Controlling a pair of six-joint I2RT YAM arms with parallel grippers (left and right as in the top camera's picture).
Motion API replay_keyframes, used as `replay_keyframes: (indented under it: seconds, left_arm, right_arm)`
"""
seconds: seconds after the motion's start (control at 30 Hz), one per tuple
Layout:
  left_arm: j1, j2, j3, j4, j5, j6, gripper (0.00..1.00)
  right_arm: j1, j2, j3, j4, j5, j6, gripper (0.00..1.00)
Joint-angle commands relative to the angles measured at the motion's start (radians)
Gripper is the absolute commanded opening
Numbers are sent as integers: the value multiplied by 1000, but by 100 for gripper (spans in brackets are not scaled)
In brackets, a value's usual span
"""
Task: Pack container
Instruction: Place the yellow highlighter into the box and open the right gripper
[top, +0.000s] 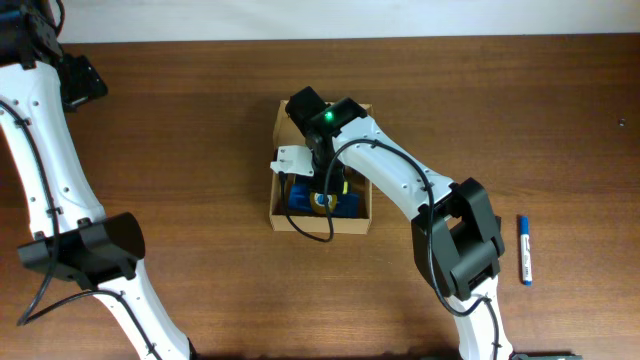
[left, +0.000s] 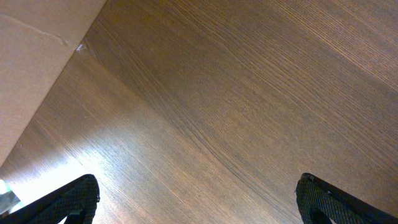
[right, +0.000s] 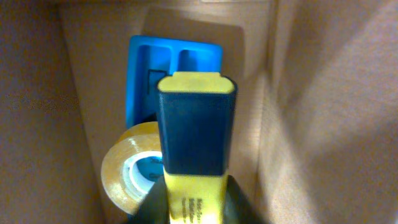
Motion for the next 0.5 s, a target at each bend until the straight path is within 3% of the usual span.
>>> replay_keyframes:
  seconds: [0.0,0.23,0.47]
  left_arm:
    - [3,-3,-5,-1,-3,11,100]
    - [3,-3,-5,-1,-3,11,100]
    - [3,-3,-5,-1,-3,11,100]
  right_arm:
    - [5,5,10,5,9,13,47]
    - [6,5,27,-19,26,76,47]
    - [18,-85,231,-146,65,235,48]
